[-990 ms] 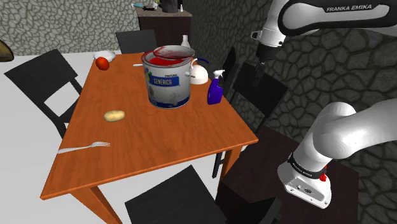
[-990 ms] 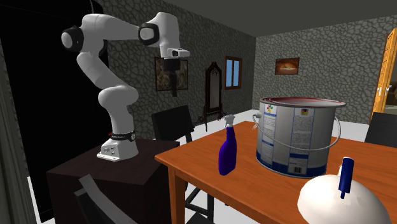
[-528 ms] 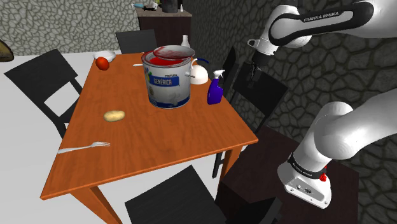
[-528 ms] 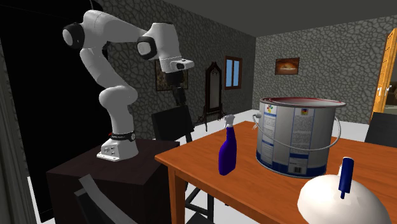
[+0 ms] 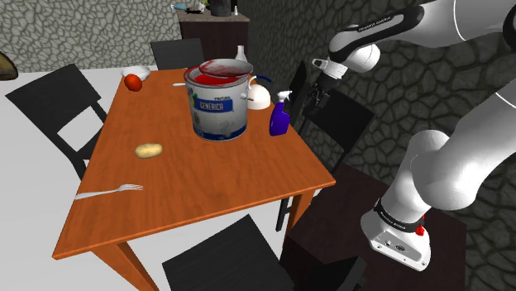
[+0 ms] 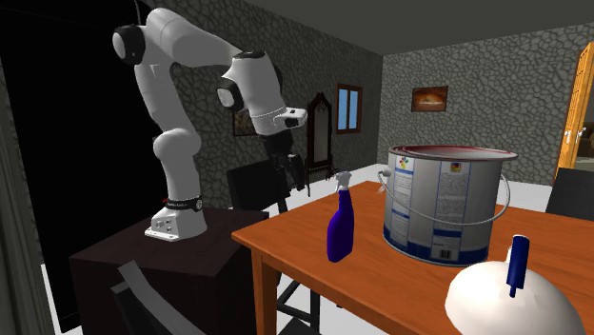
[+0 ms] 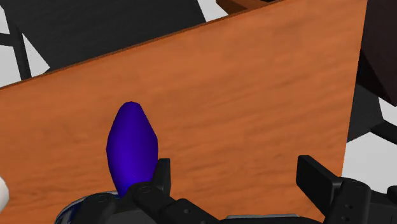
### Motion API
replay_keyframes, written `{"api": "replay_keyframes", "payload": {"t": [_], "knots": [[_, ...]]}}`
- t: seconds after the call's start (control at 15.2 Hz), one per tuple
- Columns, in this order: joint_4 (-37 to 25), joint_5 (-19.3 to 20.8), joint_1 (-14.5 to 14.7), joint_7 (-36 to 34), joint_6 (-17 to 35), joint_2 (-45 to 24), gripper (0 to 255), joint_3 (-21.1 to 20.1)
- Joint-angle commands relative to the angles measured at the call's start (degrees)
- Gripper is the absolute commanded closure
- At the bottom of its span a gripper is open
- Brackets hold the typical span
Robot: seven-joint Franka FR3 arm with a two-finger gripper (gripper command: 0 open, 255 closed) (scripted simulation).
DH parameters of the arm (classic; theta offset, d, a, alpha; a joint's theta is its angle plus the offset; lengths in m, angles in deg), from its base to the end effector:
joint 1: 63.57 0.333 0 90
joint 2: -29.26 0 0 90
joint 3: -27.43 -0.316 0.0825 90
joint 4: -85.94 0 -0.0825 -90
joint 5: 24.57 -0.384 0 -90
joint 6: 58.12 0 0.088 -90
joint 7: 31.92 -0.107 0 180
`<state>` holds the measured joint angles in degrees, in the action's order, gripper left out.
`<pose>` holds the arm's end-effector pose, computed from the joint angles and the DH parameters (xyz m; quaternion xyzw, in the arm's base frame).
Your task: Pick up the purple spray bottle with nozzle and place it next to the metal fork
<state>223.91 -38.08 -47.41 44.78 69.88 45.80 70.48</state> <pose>0.4175 -0.2074 0.3994 -0.9146 -0.3564 -0.1565 0.1095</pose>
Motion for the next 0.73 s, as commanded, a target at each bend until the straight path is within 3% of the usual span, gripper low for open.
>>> {"api": "replay_keyframes", "payload": {"t": [0.0,0.2,0.4,0.53,0.66], "knots": [[-3.83,-8.18,4.41,10.52,0.48,-6.96,0,5.28],[-10.81,-22.93,7.15,26.24,-3.65,-19.22,0,9.94],[-18.73,-34.99,2.63,38.33,-10.27,-30.98,0,7.81],[-24.17,-40.26,-1.62,43.73,-14.17,-37.17,0,4.84],[-24.29,-40.89,-2.04,44.14,-13.86,-37.76,0,4.08]]}}
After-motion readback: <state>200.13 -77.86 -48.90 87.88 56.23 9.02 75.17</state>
